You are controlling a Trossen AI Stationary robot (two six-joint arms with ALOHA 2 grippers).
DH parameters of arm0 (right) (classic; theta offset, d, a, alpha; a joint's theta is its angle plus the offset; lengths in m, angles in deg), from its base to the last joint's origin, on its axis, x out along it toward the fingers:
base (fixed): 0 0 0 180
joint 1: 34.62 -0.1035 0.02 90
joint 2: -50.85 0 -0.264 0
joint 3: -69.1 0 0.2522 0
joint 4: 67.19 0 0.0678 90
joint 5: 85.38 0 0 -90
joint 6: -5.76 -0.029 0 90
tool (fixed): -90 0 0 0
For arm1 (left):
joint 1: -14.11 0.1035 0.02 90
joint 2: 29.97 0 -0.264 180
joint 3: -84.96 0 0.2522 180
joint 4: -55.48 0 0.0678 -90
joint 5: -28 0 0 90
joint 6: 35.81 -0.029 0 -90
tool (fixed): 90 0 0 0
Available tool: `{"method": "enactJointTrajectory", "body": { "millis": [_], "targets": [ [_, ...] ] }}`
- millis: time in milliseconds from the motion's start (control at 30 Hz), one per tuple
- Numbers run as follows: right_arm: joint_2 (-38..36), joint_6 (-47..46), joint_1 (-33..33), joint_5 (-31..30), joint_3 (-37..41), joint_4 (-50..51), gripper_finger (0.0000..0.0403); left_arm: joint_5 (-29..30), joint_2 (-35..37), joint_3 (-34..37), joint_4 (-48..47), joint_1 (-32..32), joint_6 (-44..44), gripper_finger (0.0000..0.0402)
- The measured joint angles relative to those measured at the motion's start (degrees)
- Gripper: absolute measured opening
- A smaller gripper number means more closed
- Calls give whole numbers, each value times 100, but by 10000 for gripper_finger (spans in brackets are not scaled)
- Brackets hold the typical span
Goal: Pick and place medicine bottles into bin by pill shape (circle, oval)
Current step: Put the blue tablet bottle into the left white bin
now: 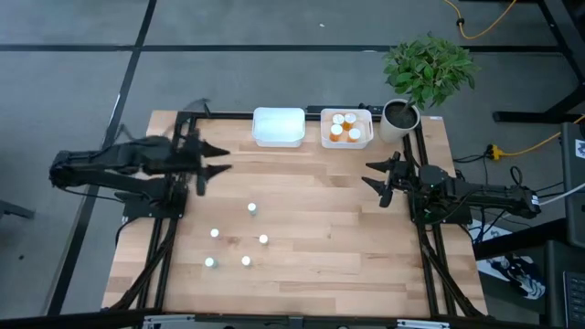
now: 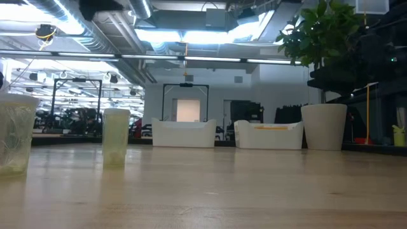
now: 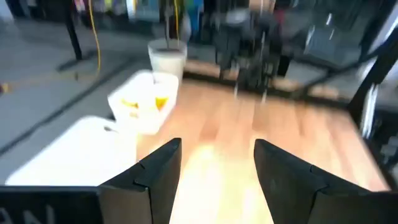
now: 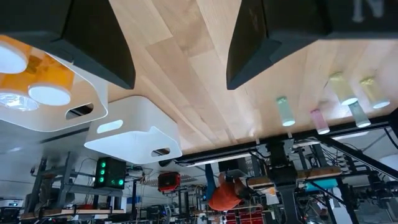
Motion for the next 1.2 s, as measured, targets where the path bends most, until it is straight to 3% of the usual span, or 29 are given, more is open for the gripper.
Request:
{"method": "enactJointTrajectory", "body": {
  "millis": [233,667,967,1200],
  "targets": [
    [2,0,0,0,0,0,255,-836,-1310,4,-303,-4,-431,195],
    [1,5,0,0,-2,-1,255,-828,-3024,2,-1249,-452,352,195],
    [1,7,0,0,-2,-2,255,-585,-4215,2,-1097,-1075,1246,195],
    [2,3,0,0,-2,-2,255,-216,-4697,2,-756,-1223,1791,195]
  ]
}}
